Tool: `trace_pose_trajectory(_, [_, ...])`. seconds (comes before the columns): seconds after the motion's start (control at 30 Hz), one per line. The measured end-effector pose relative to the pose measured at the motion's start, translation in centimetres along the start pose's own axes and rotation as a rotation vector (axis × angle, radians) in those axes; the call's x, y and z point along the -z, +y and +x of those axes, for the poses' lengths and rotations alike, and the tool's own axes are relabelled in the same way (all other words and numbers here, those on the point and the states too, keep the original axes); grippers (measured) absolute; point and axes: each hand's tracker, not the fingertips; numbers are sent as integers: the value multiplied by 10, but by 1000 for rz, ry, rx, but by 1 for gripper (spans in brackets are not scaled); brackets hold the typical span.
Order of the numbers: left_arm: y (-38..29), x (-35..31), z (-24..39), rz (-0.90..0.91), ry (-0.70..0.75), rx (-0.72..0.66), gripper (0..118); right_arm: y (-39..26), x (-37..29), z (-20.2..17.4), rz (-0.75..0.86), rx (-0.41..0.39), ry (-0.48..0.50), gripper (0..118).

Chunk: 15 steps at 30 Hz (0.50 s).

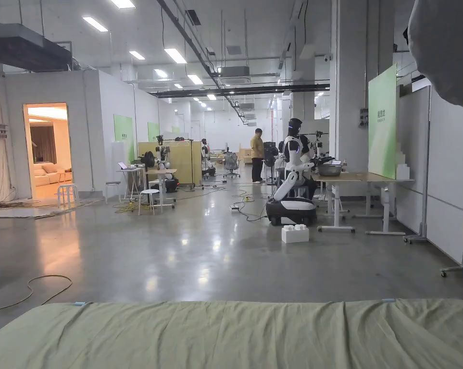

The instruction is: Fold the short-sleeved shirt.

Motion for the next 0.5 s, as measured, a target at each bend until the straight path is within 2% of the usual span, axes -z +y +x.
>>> trace_pose_trajectory(0.03, [0, 1, -1, -4, 3, -6, 32, 1, 0, 0, -7, 5, 9, 39])
trace_pose_trajectory(0.07, [0, 2, -2, -10, 2, -13, 48, 2, 0, 0, -10, 15, 18, 47])
trace_pose_trajectory(0.1, [0, 3, -2, -15, 4, -15, 68, 2, 1, -1, -10, 25, 20, 59])
trace_pose_trajectory(0.17, [-2, 3, -2, -14, 12, -14, 86, 3, 2, -2, -12, 30, 27, 85])
trace_pose_trajectory(0.2, [-2, 3, -2, -12, 13, -12, 93, 3, 3, -2, -17, 26, 33, 104])
trace_pose_trajectory(0.23, [-2, 3, -2, -12, 11, -11, 98, 3, 4, -3, -20, 19, 37, 114])
trace_pose_trajectory(0.3, [-1, 4, -1, -11, 12, -11, 112, 1, 3, -4, -31, 20, 71, 118])
trace_pose_trajectory(0.33, [-1, 3, -1, -4, 11, -11, 117, 2, 3, -5, -5, -4, 57, 118])
trace_pose_trajectory(0.5, [3, 0, 2, 24, -22, -14, 118, 2, 4, -4, 4, 14, 21, 118])
